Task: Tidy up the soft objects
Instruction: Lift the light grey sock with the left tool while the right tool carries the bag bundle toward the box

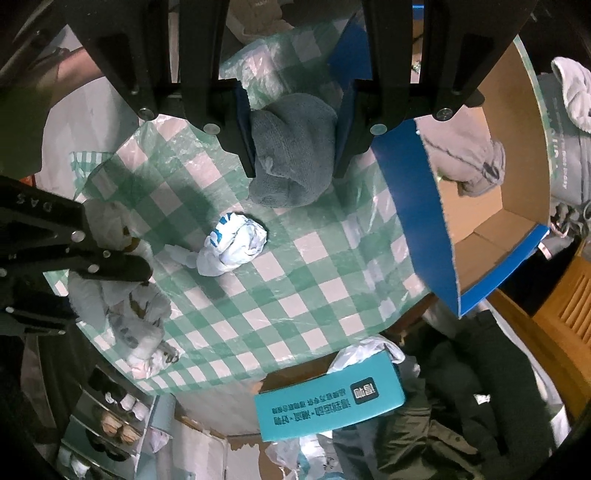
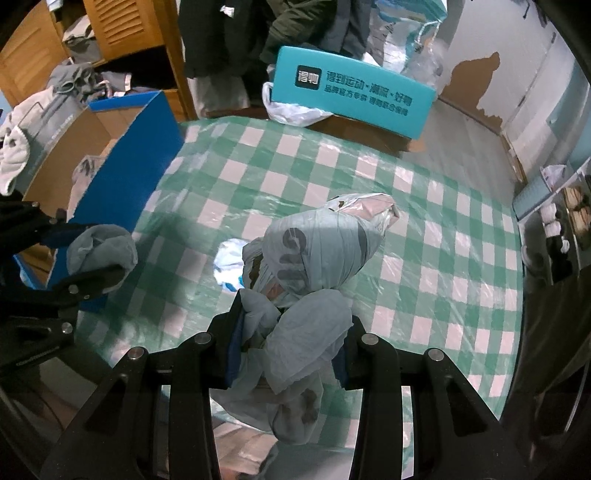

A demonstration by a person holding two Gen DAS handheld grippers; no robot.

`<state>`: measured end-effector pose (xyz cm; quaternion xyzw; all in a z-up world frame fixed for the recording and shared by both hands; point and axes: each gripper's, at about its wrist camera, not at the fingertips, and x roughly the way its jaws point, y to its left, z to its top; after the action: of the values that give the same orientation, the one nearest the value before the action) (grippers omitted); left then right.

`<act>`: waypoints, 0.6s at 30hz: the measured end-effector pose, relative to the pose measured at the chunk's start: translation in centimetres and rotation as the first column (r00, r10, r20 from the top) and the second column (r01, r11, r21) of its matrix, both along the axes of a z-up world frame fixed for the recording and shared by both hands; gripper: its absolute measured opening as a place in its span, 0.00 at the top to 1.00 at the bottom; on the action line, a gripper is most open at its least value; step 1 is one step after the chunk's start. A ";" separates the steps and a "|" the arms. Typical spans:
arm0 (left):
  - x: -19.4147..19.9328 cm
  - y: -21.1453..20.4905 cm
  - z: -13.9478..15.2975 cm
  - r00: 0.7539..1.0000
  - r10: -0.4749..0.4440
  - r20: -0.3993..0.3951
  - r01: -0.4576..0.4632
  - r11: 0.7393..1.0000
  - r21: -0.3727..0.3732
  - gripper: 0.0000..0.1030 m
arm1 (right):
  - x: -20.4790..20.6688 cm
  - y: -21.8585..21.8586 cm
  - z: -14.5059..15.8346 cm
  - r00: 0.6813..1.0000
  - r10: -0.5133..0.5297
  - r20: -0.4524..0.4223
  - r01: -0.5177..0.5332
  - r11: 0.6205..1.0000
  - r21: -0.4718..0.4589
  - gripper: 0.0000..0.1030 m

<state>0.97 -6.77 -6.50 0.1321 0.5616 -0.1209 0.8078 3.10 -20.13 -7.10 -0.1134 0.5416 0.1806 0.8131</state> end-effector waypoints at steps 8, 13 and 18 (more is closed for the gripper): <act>-0.7 2.0 1.4 0.999 0.027 0.034 -0.026 1.000 -0.016 0.62 | -0.2 2.6 0.7 0.999 0.034 0.002 -0.034 0.999 0.012 0.63; -1.1 3.6 2.3 0.997 0.050 0.060 -0.049 0.999 -0.017 0.62 | -0.2 4.3 1.6 0.998 0.056 0.018 -0.057 0.998 0.021 0.63; -1.4 5.3 2.9 0.994 0.078 0.078 -0.077 0.997 -0.021 0.62 | -0.1 6.2 2.4 0.996 0.084 0.024 -0.085 0.996 0.035 0.63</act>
<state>-0.42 -1.51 -3.64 0.1075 0.5329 -0.0892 0.8346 2.95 -13.89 -4.68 -0.1238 0.5238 0.2233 0.8127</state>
